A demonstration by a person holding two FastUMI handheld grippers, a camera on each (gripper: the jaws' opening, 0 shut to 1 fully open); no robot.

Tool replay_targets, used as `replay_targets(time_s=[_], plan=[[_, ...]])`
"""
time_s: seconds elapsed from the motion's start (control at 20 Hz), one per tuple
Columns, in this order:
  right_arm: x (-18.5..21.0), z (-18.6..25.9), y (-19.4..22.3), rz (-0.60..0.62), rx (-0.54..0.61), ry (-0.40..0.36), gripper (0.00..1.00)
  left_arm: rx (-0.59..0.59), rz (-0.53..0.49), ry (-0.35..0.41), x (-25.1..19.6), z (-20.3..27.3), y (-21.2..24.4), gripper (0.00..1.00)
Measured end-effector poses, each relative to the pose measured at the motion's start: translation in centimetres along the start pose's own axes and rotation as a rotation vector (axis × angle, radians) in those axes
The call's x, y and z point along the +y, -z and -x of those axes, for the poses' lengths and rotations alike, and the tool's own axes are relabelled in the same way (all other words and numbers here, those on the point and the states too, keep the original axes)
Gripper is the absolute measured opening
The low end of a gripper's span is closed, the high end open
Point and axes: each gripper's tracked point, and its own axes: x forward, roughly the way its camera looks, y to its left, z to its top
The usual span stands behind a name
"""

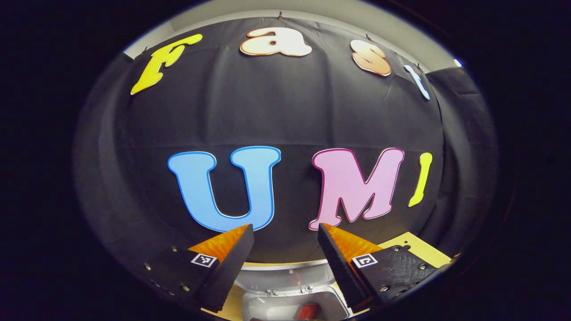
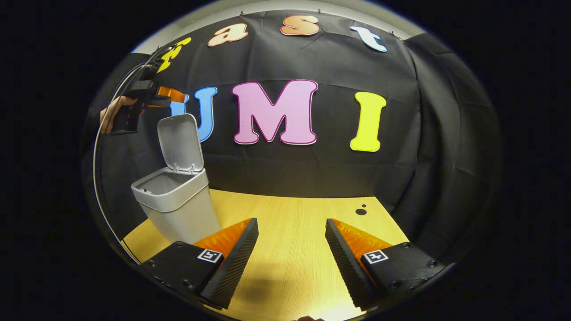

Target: Press the lid of the desktop garbage bin to open it, pick up the crumpled paper on the desktop and throw it into the bin, then pick up the pop can on the desktop and drop it into the bin, and finally close the garbage bin lid.

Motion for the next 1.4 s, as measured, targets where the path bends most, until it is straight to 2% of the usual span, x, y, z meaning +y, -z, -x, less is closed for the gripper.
replay_targets(time_s=[0.15, 0.3, 0.45, 0.75, 0.95, 1.1, 1.3, 1.4], plan=[[-0.1, -0.1, 0.7, -0.015, 0.018, -0.003, 0.98, 0.081, 0.096, 0.004, 0.8, -2.3, 1.8, 0.95], [-0.7, -0.1, 1.5, -0.017, 0.031, 0.004, 0.98, 0.22, 0.133, -0.004, 0.9, -2.6, 5.4, 0.95], [-0.9, -0.1, 2.2, -0.022, 0.046, 0.003, 0.98, 0.22, 0.127, -0.007, 0.7, -1.7, 5.4, 0.95], [-0.5, 0.0, 1.8, -0.017, 0.035, -0.012, 0.98, 0.24, 0.121, -0.046, -0.4, 4.0, 8.6, 0.96], [0.2, 0.1, 2.7, -0.014, 0.059, -0.028, 0.98, 0.269, 0.16, -0.085, -1.2, 7.8, 13.3, 0.96], [0.8, 0.2, 2.9, 0.004, 0.069, -0.04, 0.98, 0.3, 0.181, -0.087, -2.3, 9.5, 17.1, 0.96], [2.0, 0.3, 3.5, 0.052, 0.082, -0.062, 0.98, 0.344, 0.094, -0.073, -3.1, 10.6, 21.7, 0.96], [2.5, 0.4, 3.8, 0.064, 0.09, -0.079, 0.98, 0.355, 0.086, -0.079, -3.4, 10.8, 23.4, 0.96]])
